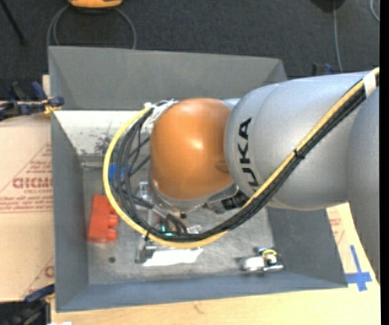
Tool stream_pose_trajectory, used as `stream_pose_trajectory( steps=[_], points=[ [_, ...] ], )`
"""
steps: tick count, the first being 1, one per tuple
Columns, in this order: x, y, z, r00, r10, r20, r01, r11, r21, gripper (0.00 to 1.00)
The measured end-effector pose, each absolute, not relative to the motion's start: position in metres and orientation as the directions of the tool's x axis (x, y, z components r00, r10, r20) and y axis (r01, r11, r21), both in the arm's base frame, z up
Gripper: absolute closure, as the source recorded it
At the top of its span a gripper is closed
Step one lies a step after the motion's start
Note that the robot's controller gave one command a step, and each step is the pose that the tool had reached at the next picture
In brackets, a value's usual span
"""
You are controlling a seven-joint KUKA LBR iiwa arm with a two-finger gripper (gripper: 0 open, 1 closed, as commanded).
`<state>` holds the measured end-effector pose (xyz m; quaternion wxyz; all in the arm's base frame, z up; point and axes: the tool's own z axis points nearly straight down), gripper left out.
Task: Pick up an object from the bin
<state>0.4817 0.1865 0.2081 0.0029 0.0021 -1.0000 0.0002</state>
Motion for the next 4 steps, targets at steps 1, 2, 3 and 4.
stream_pose_trajectory(
  steps=[1,2,3,4],
  points=[
    [0.481,0.117,0.095,-0.992,-0.129,-0.007,-0.129,0.992,0.001,0.0],
    [0.49,0.085,0.1,-0.999,-0.045,-0.004,-0.045,0.999,0.0,0.0],
    [0.501,0.081,0.1,-0.999,0.05,-0.003,0.05,0.999,0.002,0.0],
    [0.509,0.087,0.076,-0.98,0.2,0.003,0.2,0.98,-0.001,0.0]
  ],
)
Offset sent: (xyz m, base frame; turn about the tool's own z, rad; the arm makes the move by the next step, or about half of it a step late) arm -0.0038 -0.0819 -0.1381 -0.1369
